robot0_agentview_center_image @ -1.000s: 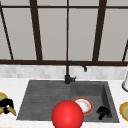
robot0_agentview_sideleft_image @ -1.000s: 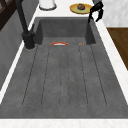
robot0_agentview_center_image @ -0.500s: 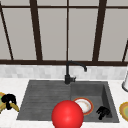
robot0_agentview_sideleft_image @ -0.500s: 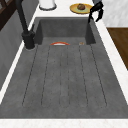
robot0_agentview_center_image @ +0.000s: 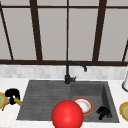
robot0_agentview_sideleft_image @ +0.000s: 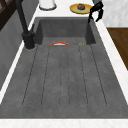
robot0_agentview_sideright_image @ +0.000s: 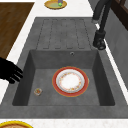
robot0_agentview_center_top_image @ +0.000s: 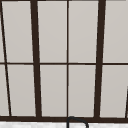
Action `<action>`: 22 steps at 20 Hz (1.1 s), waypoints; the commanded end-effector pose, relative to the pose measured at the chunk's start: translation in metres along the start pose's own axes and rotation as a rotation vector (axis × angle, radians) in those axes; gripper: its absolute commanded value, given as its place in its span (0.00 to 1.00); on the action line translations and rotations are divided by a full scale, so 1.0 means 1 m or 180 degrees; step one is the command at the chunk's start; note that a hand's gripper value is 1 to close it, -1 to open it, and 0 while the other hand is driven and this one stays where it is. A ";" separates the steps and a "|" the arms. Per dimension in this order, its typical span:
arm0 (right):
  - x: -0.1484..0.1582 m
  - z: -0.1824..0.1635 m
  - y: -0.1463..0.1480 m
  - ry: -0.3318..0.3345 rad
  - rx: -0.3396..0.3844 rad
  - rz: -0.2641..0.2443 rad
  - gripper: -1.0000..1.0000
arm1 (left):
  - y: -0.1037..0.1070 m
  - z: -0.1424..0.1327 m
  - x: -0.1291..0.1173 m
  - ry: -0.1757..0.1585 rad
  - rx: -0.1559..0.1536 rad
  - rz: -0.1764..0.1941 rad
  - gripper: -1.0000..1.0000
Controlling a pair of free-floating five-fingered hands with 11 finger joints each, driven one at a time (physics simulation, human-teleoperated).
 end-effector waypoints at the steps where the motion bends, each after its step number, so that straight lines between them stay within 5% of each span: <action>1: 0.000 0.000 0.000 0.0000 0.0000 0.0000 0.50 | 0.018 -0.025 0.003 -0.0097 -0.0082 0.0003 1.00; 22: 0.000 0.000 0.000 0.0000 0.0000 0.0000 0.50 | 0.084 -0.159 -0.014 -0.0058 -0.0085 0.0041 1.00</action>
